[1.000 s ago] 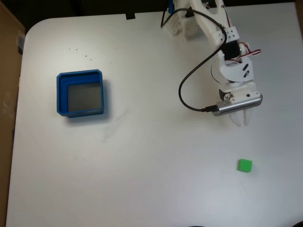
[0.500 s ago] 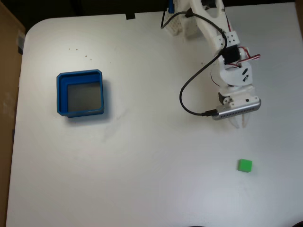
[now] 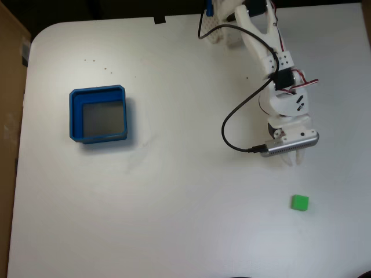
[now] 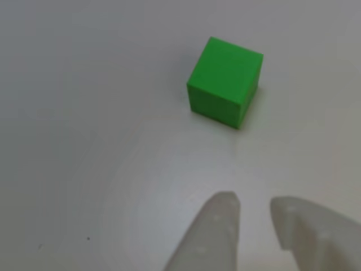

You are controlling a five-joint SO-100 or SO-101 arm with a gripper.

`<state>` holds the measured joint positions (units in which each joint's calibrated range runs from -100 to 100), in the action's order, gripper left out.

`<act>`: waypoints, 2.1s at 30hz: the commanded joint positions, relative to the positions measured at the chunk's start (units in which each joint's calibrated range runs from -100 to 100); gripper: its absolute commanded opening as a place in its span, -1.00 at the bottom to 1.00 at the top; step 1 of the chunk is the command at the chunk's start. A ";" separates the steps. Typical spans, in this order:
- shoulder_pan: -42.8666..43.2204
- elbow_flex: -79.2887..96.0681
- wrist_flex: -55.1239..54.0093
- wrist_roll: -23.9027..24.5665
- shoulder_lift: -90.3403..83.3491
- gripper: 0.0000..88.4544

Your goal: Pick up green cube and drop it in the blue box

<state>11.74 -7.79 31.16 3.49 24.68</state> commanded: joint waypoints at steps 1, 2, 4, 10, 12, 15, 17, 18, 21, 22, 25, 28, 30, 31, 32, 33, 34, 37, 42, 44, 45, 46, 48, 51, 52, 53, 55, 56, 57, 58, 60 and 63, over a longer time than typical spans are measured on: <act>-0.46 -3.86 -6.97 -0.20 0.19 -0.98; -0.46 -3.68 -8.95 -0.20 0.69 -0.98; -0.39 -3.59 -12.66 -0.24 1.77 -0.98; -0.46 -3.50 -17.69 -0.24 4.03 -0.98; -0.46 -3.50 -18.76 -0.24 4.11 -0.98; -0.46 -3.41 -21.97 -0.24 4.20 -0.98; -0.46 -3.32 -24.86 -0.24 4.78 -0.98; -0.46 -3.32 -26.17 -0.24 5.37 -0.98; -0.46 -3.32 -28.81 -0.24 7.21 -0.98; -0.54 -3.32 -29.22 -0.24 7.71 -0.98; -0.54 -3.23 -29.55 -0.24 7.96 -0.98; -0.61 -3.23 -29.64 -0.24 7.96 -0.98; -0.61 -3.23 -29.88 -0.24 7.96 -0.98; -0.61 -2.96 -30.38 -0.24 7.88 -0.98; -0.61 -2.51 -30.87 -0.24 7.46 -0.98; -0.61 -2.33 -31.12 -0.24 7.29 -0.98; -0.61 -2.42 -31.20 -0.24 7.21 -0.98; -0.75 -2.24 -31.20 -0.24 7.04 -0.98; -2.56 -2.87 -31.28 -0.24 7.46 -0.98; -2.70 -3.05 -31.37 -0.24 7.46 -0.98; -2.99 -3.32 -31.37 -0.24 7.54 -0.98; -3.14 -3.68 -31.37 -0.24 7.71 -0.98; -3.14 -3.86 -31.37 -0.24 8.54 -0.98; -3.14 -3.86 -31.37 -0.24 9.21 -0.98; -2.99 -3.77 -31.28 -0.24 9.63 -0.98; -2.92 -3.77 -31.28 -0.24 10.38 -0.98; -2.78 -3.86 -31.28 -0.24 11.80 -0.98; -2.70 -3.86 -31.28 -0.24 12.47 -0.98; -2.70 -3.86 -31.28 0.10 13.14 -0.98; -2.70 -3.86 -31.28 0.10 13.48 -0.98; -2.70 -3.86 -31.12 0.10 13.48 -0.98; -2.70 -3.86 -31.20 0.10 13.48 -0.98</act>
<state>8.96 -7.79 1.53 3.54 39.16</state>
